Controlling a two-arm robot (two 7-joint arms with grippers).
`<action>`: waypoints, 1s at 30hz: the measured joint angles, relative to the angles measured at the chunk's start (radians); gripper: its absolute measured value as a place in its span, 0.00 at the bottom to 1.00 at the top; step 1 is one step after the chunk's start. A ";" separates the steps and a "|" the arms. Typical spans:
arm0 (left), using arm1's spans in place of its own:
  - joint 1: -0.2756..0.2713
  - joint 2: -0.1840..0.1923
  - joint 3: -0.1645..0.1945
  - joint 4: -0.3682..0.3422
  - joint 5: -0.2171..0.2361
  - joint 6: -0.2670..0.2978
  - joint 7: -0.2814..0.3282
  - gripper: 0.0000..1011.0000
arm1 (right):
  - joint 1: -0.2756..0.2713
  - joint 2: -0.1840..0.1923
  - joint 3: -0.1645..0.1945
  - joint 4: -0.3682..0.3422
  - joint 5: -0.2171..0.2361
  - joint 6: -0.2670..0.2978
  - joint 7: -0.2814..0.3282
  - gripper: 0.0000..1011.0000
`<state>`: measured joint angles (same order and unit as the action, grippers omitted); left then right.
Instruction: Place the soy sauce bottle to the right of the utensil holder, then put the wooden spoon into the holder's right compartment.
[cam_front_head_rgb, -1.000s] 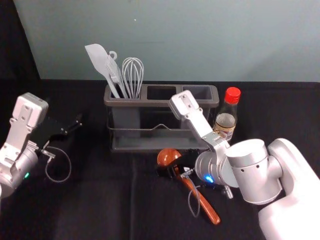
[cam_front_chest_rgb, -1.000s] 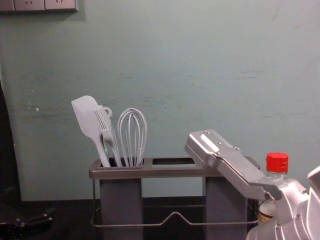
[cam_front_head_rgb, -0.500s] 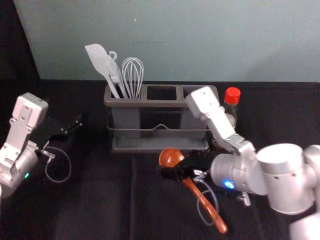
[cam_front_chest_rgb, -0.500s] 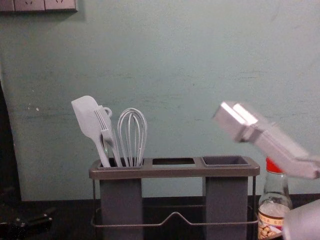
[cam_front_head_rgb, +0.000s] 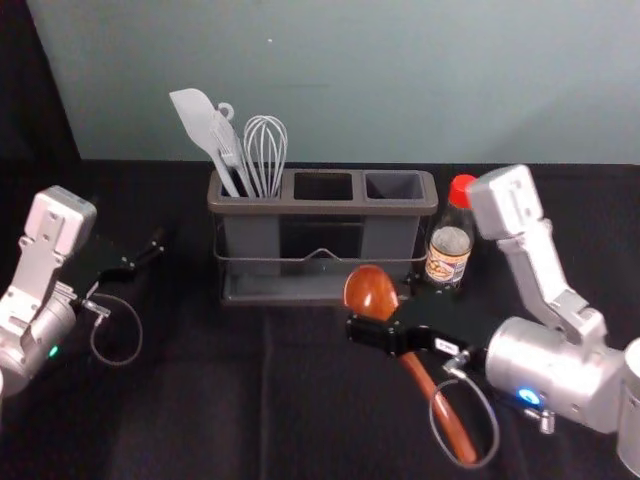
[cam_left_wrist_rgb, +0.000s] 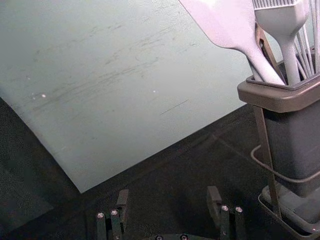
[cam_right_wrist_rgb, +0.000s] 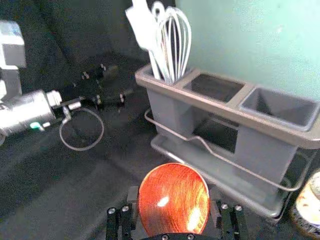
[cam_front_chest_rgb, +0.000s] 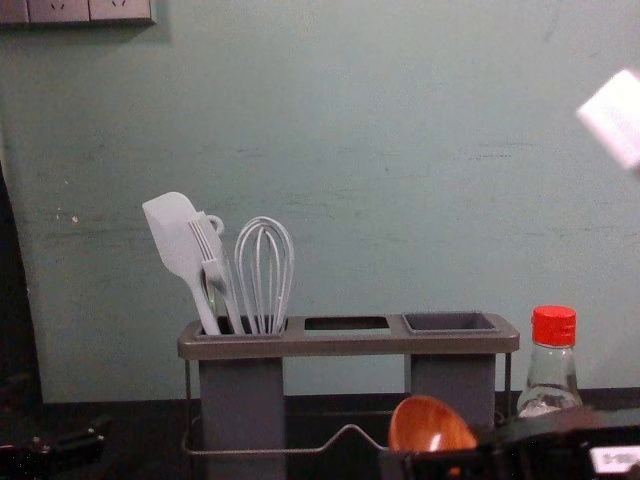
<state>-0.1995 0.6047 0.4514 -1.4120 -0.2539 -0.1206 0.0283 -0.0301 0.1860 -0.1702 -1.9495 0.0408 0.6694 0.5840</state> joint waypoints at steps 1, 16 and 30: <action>0.000 0.000 0.000 0.000 0.000 0.000 0.000 0.99 | -0.019 0.003 0.012 -0.015 0.010 -0.026 -0.001 0.83; 0.000 0.000 0.000 0.000 0.000 0.000 0.000 0.99 | -0.192 0.004 0.138 -0.122 0.085 -0.369 -0.054 0.83; 0.000 0.000 0.000 0.000 0.000 0.000 0.000 0.99 | -0.311 -0.045 0.169 -0.151 0.038 -0.781 -0.187 0.83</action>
<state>-0.1995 0.6047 0.4514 -1.4120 -0.2539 -0.1205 0.0283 -0.3414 0.1407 -0.0010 -2.1003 0.0790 -0.1114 0.3970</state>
